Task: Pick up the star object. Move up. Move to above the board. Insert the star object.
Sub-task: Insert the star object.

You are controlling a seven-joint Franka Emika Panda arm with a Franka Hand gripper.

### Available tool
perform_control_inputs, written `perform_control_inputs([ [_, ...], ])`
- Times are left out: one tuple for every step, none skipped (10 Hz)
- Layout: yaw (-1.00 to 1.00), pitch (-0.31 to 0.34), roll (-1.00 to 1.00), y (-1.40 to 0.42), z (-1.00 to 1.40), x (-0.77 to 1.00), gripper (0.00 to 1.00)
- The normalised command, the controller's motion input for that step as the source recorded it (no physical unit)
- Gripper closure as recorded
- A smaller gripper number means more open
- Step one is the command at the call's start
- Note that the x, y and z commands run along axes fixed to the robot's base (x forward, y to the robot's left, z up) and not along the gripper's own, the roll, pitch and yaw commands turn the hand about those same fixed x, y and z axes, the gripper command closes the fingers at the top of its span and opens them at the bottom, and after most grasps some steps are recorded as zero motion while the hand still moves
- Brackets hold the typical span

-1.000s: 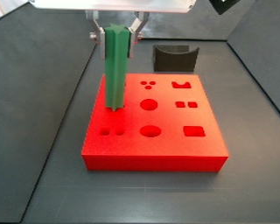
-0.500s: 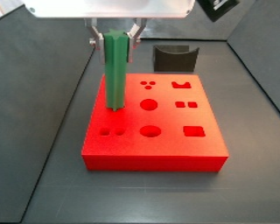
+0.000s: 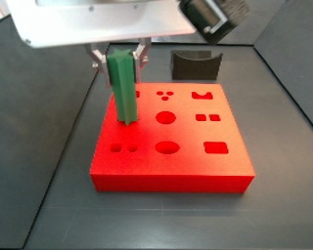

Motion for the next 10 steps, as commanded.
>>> perform_control_inputs([
  [-0.02, -0.170, 0.15, 0.00, -0.56, -0.07, 1.00],
  [0.00, -0.010, 0.09, 0.02, -0.68, 0.00, 1.00],
  [0.04, 0.050, 0.00, 0.16, -0.71, 0.00, 1.00],
  [0.01, 0.100, -0.05, 0.20, -0.68, 0.00, 1.00],
  [0.00, 0.217, -0.24, 0.43, -0.50, 0.07, 1.00],
  [0.00, 0.191, -0.17, 0.27, -0.57, 0.02, 1.00],
  [0.00, -0.026, 0.00, 0.00, -0.22, 0.00, 1.00],
  [0.00, -0.036, 0.00, 0.00, -0.01, 0.00, 1.00],
  [0.00, 0.000, 0.00, 0.00, -0.01, 0.00, 1.00],
  [0.00, 0.000, 0.00, 0.00, 0.00, 0.00, 1.00],
])
